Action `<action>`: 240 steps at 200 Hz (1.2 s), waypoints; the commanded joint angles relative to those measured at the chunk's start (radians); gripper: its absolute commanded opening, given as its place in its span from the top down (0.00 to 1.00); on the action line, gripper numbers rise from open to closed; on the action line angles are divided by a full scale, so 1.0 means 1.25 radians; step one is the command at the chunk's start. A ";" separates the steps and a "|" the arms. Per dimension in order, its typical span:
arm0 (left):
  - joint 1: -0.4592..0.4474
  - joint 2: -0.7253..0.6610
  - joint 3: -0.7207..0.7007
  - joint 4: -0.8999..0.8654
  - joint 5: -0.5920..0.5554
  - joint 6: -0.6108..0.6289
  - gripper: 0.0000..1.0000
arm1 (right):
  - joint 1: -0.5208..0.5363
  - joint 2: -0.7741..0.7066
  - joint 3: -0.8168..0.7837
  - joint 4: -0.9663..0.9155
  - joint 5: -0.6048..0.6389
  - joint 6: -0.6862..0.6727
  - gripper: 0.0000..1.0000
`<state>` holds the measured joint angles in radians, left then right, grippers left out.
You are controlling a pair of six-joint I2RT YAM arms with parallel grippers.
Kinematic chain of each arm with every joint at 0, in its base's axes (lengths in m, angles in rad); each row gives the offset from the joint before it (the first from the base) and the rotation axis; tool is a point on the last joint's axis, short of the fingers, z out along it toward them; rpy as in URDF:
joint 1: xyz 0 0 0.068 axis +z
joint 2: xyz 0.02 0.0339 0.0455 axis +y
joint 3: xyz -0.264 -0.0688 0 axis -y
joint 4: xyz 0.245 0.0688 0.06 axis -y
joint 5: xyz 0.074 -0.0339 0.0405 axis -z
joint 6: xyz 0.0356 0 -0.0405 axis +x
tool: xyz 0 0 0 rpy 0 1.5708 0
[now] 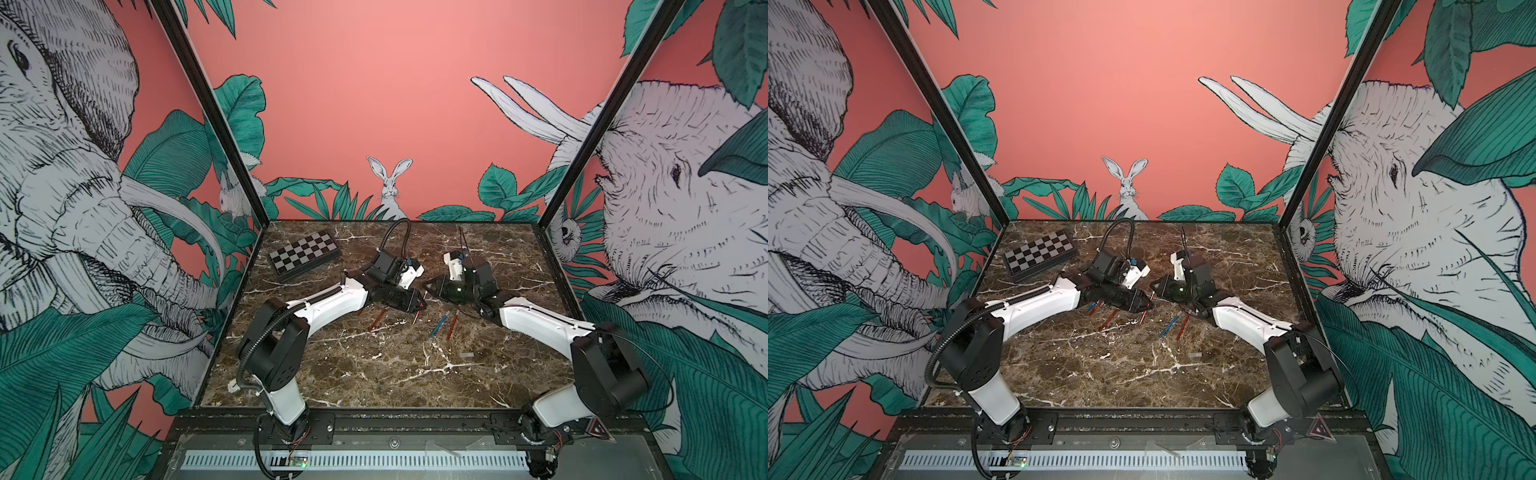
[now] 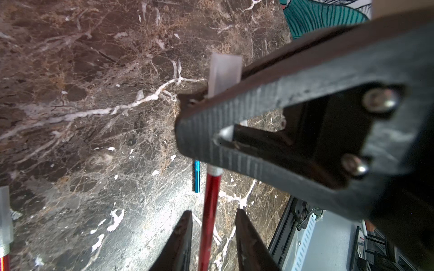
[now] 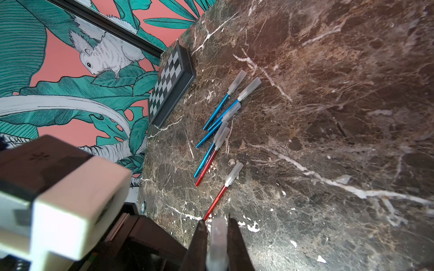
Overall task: Remove protective caps from carving knives
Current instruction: Remove the protective sleeve from the carving knife.
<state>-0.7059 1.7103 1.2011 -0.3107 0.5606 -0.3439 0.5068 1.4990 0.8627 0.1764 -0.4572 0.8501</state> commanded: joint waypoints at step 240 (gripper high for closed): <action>-0.003 -0.068 -0.109 -0.123 -0.059 0.059 1.00 | -0.018 0.027 0.040 -0.001 0.069 -0.026 1.00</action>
<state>-0.7136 1.6810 1.0706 -0.4252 0.5114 -0.2871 0.4923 1.5208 0.8742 0.1493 -0.3912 0.8356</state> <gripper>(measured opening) 0.106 0.115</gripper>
